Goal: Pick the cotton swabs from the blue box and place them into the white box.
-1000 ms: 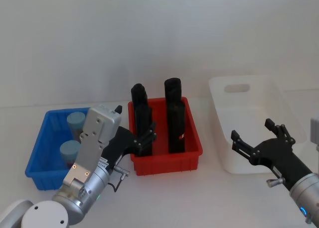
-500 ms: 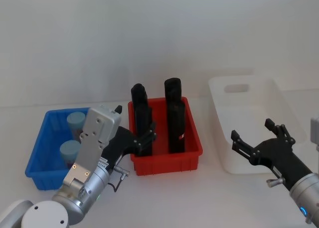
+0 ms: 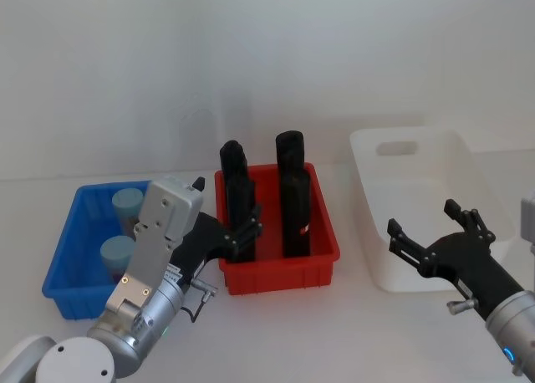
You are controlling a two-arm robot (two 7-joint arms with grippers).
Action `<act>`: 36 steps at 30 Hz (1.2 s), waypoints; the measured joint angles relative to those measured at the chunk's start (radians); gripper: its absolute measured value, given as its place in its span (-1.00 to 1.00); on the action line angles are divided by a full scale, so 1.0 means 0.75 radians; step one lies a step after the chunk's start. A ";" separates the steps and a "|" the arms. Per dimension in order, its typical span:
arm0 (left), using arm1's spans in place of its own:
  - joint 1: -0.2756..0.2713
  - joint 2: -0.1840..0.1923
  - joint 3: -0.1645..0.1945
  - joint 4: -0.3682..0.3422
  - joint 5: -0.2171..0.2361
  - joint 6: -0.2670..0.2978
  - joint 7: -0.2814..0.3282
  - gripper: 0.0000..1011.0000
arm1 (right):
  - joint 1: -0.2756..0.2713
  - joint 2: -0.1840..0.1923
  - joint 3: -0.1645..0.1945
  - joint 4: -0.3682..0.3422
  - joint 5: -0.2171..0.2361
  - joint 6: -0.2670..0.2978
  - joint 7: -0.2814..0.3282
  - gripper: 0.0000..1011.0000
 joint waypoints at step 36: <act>0.020 0.033 -0.032 -0.018 -0.055 0.030 0.005 0.98 | 0.000 0.000 0.000 0.000 0.000 0.000 0.000 0.98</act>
